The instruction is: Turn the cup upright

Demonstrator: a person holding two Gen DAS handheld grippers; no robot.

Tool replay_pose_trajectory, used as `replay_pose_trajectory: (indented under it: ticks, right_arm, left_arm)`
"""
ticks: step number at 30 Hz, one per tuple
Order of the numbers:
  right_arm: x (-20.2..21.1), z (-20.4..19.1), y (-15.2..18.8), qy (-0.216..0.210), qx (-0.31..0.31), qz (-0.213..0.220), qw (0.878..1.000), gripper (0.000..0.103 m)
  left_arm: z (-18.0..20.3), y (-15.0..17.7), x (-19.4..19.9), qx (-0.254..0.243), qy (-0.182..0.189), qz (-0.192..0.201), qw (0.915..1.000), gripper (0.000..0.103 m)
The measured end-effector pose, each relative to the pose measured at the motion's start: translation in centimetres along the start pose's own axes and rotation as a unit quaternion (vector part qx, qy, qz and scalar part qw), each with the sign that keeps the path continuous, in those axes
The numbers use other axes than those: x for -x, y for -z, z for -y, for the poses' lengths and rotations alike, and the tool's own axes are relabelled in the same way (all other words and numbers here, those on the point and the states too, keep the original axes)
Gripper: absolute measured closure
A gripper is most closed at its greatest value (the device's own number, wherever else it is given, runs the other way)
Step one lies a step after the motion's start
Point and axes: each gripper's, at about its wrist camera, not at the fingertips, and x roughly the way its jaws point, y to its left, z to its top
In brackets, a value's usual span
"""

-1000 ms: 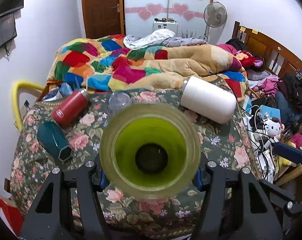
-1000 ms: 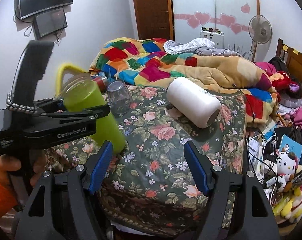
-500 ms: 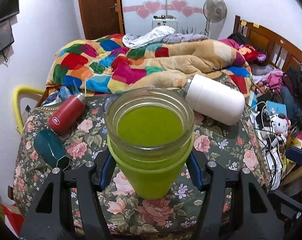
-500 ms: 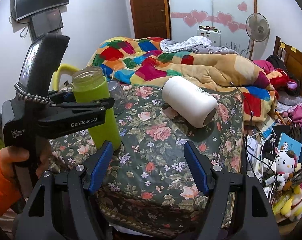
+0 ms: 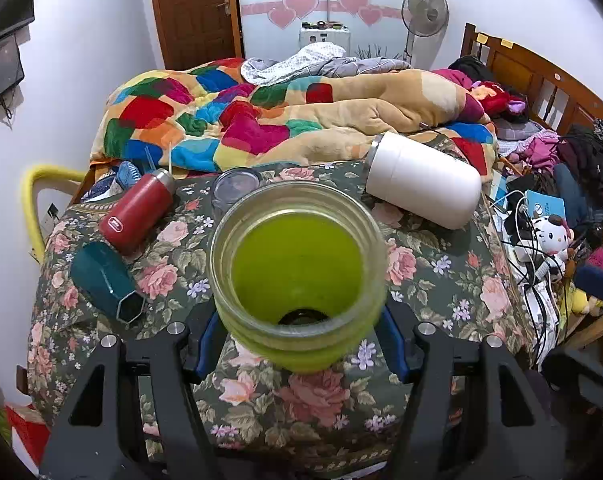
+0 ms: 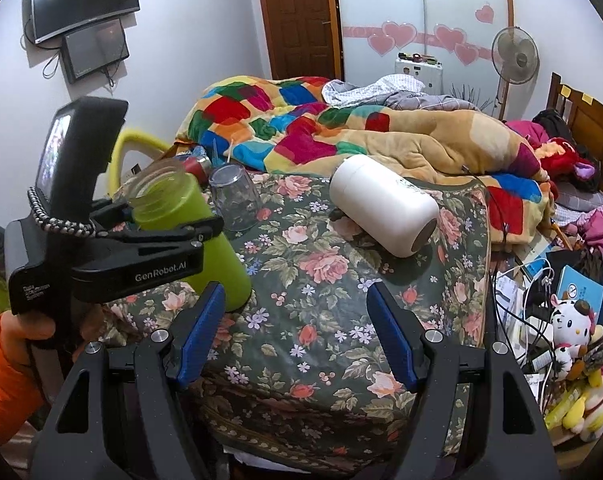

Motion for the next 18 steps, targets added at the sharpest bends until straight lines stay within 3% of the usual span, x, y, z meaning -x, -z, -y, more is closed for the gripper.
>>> replay_pose_trajectory:
  ticks: [6,10,14,18]
  right_arm:
    - [2.7,-1.2,-0.4,0.007,0.013,0.031,0.999,0.033]
    - [5.7,-2.0,-1.0,0.007,0.016,0.071,0.997,0.033]
    - [9.1,-2.9,-1.4,0.001,0.013,0.121,0.993,0.033]
    - [12.9,-3.8,-1.7,-0.011,0.008,0.177,0.984,0.033]
  left_arm:
    - [-0.5,0.9,4.5,0.001,0.007,0.034,0.9994,0.038]
    - [-1.2,1.4,9.2,0.009,0.009,0.082,0.9966,0.038]
    - [-2.2,2.0,15.0,0.024,0.014,0.150,0.9883,0.034]
    - [-2.6,2.7,20.5,0.032,0.000,0.221,0.9748,0.032]
